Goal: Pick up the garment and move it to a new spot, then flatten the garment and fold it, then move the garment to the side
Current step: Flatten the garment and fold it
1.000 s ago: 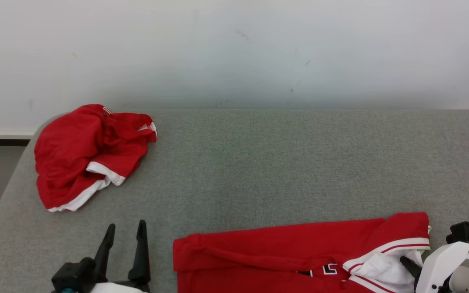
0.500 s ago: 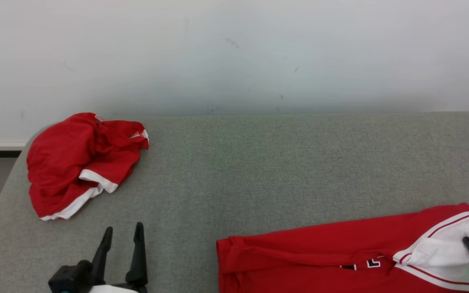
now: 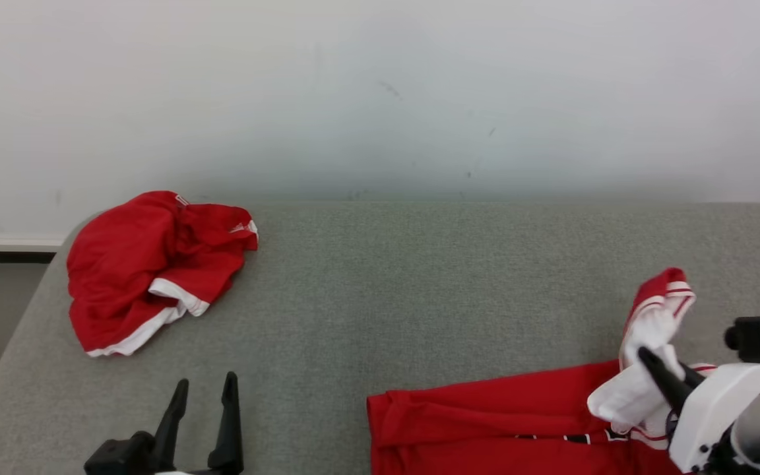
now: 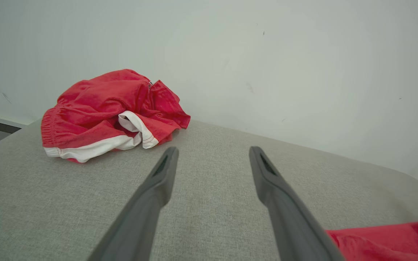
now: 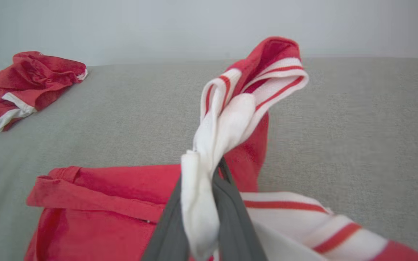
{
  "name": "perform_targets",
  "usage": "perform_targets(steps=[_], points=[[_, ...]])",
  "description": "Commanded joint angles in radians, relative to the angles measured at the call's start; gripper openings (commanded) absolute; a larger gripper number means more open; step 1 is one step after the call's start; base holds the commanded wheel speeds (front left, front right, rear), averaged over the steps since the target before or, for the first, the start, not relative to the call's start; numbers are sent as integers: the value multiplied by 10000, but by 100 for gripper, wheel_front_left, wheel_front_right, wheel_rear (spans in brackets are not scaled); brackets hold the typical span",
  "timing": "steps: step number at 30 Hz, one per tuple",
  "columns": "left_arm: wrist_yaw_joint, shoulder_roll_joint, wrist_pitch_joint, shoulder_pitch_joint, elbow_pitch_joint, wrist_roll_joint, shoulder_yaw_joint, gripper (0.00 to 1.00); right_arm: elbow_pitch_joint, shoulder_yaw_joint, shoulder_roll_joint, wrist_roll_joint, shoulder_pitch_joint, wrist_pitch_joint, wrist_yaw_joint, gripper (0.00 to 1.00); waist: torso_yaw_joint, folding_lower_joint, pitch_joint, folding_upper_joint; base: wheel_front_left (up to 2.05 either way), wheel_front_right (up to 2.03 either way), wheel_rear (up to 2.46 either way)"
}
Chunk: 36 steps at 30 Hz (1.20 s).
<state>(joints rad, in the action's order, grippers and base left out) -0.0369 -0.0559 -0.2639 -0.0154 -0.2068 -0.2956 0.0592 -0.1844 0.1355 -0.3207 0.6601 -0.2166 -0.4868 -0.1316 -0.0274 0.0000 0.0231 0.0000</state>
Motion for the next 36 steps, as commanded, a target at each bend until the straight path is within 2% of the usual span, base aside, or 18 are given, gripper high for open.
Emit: perform_targets(steps=[1, 5, 12, 18, 24, 25, 26, 30, 36], points=[[-52, -12, -2, 22, -40, 138, -2, 100, 602, 135, 268, -231, 286, -270, 21, 0, -202, 0, 7, 0, 0, 0, 0], [-48, 2, -2, -62, -120, 156, 46, 100, 1573, 487, 1089, -347, 666, -869, 19, 0, -674, 0, -37, 0, 0, 0, 0], [-88, 20, -2, -285, -292, 168, 205, 100, 1212, 984, 2084, -127, 646, -1139, 19, 0, -1746, 0, -226, 0, 0, 0, 0], [-103, 31, -2, -518, -380, 64, 421, 100, 498, 1461, 2390, 1, 420, -1111, 19, 0, -2483, 0, -407, 0, 0, 0, 0], [-19, 36, -2, -614, -464, -104, 552, 100, -407, 1958, 2547, 265, 261, -945, 19, 0, -2749, 0, -421, 0, 0, 0, 0], [-15, 35, -2, -615, -479, -107, 541, 100, -537, 2021, 2572, 296, 205, -906, 19, 41, -2748, 0, -416, 0, 0, 0, 0], [-14, 36, -2, -619, -489, -112, 513, 100, -663, 2087, 2597, 336, 142, -856, 19, 100, -2728, 0, -415, 0, 0, 0, 0], [21, 35, -2, -635, -486, -115, 449, 100, -759, 2440, 2662, 783, -25, -542, 19, 100, -2474, 0, -445, 0, 0, 0, 0], [37, 34, -4, -602, -433, -124, 401, 100, -121, 2624, 2663, 1534, -239, 34, 19, 100, -1970, 0, -480, 0, 0, 0, 0]])
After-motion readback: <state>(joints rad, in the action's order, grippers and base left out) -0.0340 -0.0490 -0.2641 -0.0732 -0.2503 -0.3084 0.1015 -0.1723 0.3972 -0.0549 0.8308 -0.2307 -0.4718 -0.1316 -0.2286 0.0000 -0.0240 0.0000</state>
